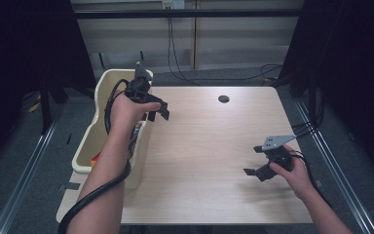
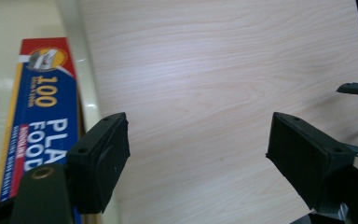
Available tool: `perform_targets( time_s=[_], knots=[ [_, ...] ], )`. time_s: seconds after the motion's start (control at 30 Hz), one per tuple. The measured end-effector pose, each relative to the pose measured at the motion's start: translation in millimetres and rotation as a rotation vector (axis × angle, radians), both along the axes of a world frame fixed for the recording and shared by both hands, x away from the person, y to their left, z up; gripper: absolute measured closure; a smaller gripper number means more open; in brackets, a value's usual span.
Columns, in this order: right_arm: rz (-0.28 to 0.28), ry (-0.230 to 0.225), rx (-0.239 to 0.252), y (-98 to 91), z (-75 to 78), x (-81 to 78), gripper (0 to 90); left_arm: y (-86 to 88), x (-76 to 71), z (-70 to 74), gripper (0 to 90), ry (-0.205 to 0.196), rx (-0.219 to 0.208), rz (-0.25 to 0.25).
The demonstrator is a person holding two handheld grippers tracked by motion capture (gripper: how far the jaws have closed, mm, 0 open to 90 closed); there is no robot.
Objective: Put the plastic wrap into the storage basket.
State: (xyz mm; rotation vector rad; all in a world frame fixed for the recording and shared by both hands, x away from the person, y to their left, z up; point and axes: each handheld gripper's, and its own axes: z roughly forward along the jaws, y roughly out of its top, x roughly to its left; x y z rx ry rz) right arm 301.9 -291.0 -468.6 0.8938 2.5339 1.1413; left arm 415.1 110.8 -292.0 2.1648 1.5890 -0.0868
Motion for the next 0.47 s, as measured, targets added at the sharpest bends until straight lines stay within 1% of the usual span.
perform_targets(
  time_s=[0.1, 0.13, 0.27, 0.37, 0.4, 0.43, 0.47],
  knots=[
    [-0.004, -0.002, -0.002, -0.1, 0.2, -0.2, 2.2, -9.6, -1.5, -2.4, 20.2, -0.003, -0.011, -0.025],
    [0.002, 0.002, 0.000, 0.1, -0.1, -0.1, 2.3, -13.7, -2.0, -4.1, 20.3, -0.010, -0.011, -0.031],
    [0.002, -0.004, -0.002, 0.6, -0.4, -0.5, 2.3, -23.7, -3.2, -9.3, 20.2, -0.009, -0.026, -0.066],
    [0.002, -0.005, -0.005, 1.0, -0.7, -0.6, 2.3, -31.3, -4.8, -12.9, 20.0, -0.019, -0.036, -0.086],
    [0.004, -0.005, -0.005, 1.0, -0.8, -0.5, 2.3, -33.0, -4.8, -13.8, 20.0, -0.017, -0.036, -0.099],
    [0.003, -0.006, -0.005, 1.0, -0.9, -0.4, 2.2, -35.0, -5.0, -15.0, 19.9, -0.017, -0.040, -0.097],
    [0.002, -0.006, -0.005, 1.1, -0.9, -0.4, 2.2, -36.3, -4.6, -15.8, 19.8, -0.013, -0.037, -0.105]
  ],
)
